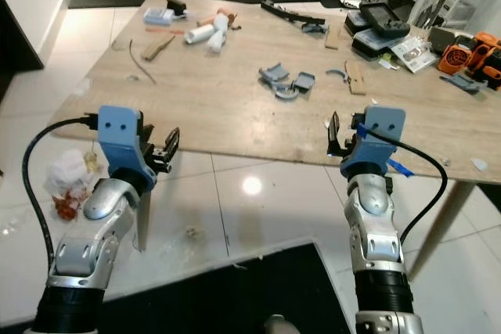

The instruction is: Picking trash to rubbish bin

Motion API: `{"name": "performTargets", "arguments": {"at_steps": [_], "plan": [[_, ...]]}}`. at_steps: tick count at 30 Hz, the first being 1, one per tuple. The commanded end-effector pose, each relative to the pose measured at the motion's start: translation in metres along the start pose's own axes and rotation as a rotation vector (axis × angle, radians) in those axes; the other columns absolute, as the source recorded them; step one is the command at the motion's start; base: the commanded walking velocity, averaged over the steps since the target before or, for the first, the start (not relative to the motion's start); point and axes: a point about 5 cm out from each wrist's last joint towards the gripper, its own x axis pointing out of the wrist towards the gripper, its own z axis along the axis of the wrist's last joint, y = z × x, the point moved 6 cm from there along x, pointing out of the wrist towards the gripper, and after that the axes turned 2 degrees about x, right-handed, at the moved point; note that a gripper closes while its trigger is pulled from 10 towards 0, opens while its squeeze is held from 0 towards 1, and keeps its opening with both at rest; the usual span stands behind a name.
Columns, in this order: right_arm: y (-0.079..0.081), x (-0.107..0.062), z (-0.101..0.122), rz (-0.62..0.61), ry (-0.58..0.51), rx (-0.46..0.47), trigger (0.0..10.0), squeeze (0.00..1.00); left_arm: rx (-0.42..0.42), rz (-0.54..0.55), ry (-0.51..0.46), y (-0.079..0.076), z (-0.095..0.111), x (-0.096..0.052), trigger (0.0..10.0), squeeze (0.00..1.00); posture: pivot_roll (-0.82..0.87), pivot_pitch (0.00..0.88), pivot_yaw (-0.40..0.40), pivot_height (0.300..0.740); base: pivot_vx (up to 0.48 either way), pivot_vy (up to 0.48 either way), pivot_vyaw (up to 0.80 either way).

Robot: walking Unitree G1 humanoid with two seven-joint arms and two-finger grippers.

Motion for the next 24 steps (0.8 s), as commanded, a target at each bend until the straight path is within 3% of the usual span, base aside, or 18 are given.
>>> {"name": "performTargets", "arguments": {"at_steps": [1, 15, 24], "plan": [[-0.0035, -0.0006, 0.0015, -0.014, -0.003, -0.010, 10.0, 0.00, -0.016, -0.018, 0.013, -0.0041, -0.0032, -0.0026, 10.0, 0.00, -0.06, 0.153, -0.051, 0.740, 0.469, 0.000, 0.00], [0.0001, -0.0033, -0.0028, -0.004, 0.012, -0.010, 10.0, 0.00, 0.015, -0.011, 0.043, 0.0001, -0.0080, -0.0032, 10.0, 0.00, -0.06, 0.155, -0.051, 0.740, 0.458, 0.000, 0.00], [-0.0015, -0.0055, -0.0062, -0.005, 0.026, -0.013, 10.0, 0.00, 0.021, 0.000, 0.031, 0.0058, -0.0061, -0.0042, 10.0, 0.00, -0.06, 0.159, -0.050, 0.740, 0.000, 0.000, 0.00]]}}
